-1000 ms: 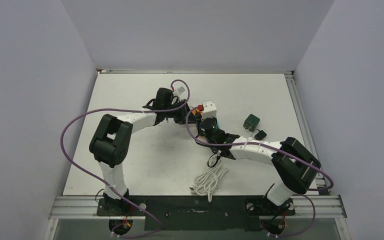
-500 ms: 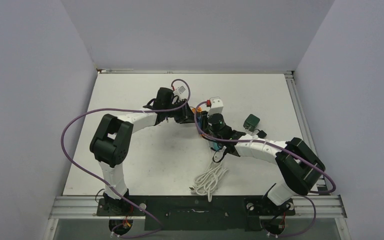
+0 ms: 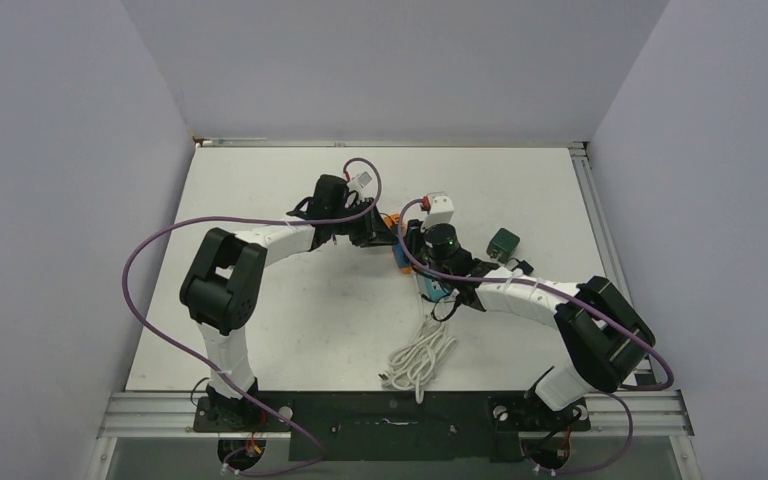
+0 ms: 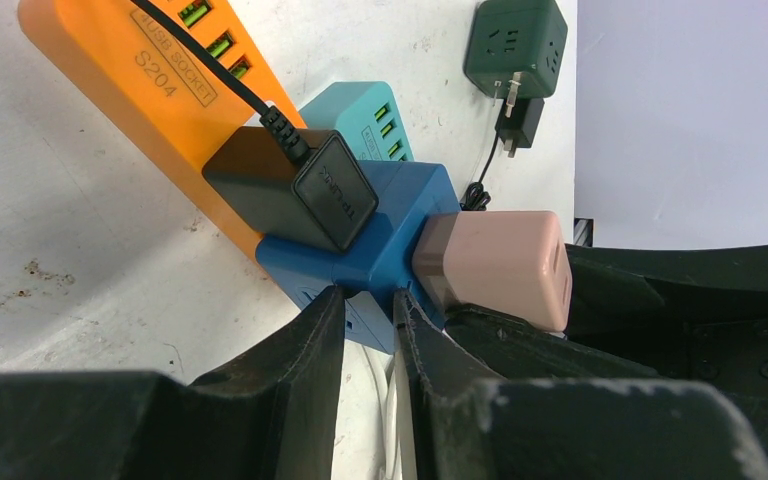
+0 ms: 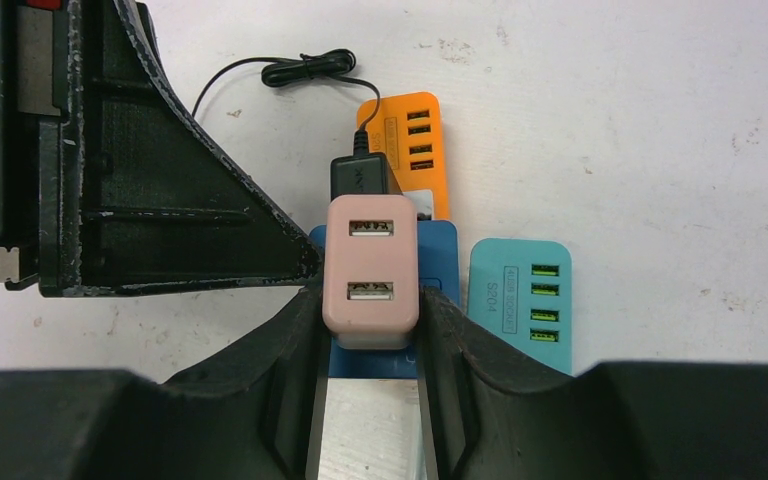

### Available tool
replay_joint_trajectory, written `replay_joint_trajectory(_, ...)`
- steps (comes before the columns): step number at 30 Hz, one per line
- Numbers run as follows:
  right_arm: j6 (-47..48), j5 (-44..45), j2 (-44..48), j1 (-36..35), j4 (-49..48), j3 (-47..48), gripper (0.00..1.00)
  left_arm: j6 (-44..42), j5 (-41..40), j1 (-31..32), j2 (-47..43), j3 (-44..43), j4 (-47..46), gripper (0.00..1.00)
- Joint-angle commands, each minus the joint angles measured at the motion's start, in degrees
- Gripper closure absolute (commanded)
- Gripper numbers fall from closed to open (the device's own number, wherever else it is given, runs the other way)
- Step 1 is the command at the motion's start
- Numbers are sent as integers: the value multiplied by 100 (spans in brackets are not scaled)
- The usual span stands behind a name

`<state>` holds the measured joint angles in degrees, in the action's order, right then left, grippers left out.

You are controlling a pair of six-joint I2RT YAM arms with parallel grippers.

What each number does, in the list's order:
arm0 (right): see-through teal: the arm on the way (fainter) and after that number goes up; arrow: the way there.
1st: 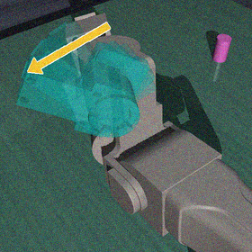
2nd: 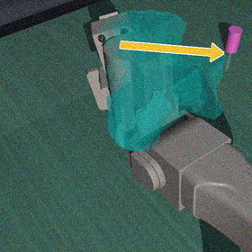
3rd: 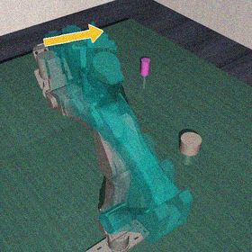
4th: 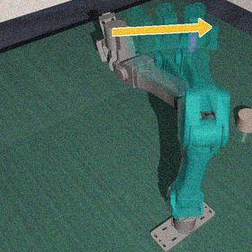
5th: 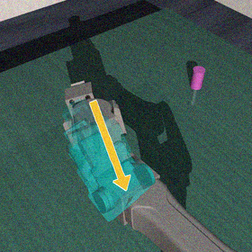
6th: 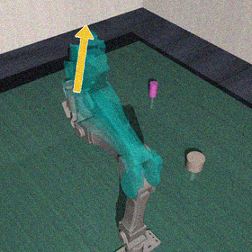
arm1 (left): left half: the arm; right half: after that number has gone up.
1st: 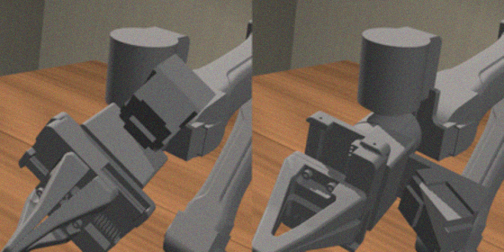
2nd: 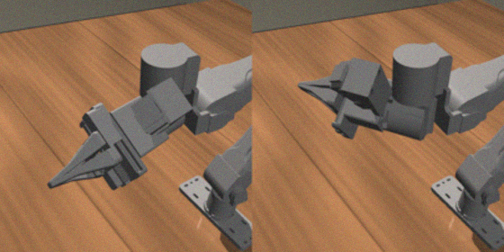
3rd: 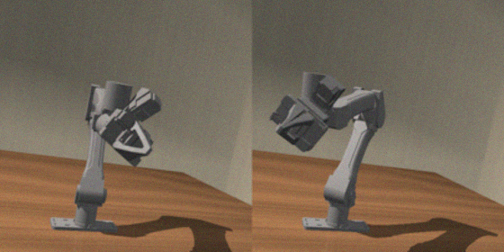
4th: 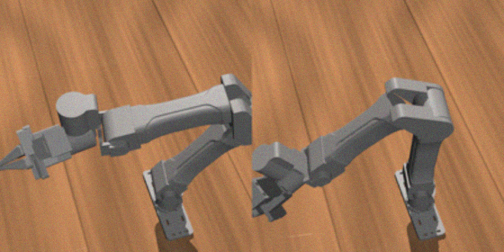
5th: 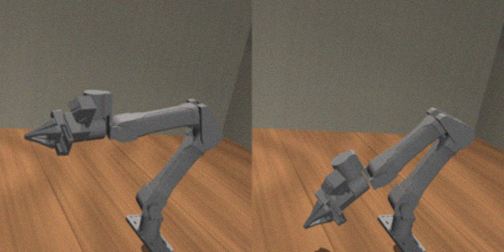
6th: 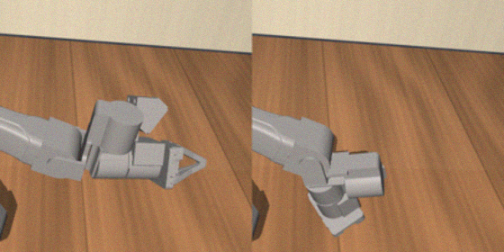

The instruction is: Pull the plug off the socket

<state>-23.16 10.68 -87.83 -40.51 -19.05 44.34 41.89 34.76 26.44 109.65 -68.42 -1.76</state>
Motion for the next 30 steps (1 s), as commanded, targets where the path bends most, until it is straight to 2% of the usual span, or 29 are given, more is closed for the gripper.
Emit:
replay_joint_trajectory(1,72,418,88,-45,-83,-18,95,-330,-418,107,435,203,996,81)
replay_joint_trajectory(10,614,1433,-48,-744,69,231,95,-330,-401,129,417,192,1002,81)
replay_joint_trajectory(17,908,1882,-263,-1094,137,403,95,-321,-374,141,426,183,999,81)
replay_joint_trajectory(25,963,2112,-278,-1202,158,427,95,-321,-382,151,435,198,993,81)
replay_joint_trajectory(30,773,1900,-164,-1100,126,364,95,-330,-390,160,460,188,997,81)
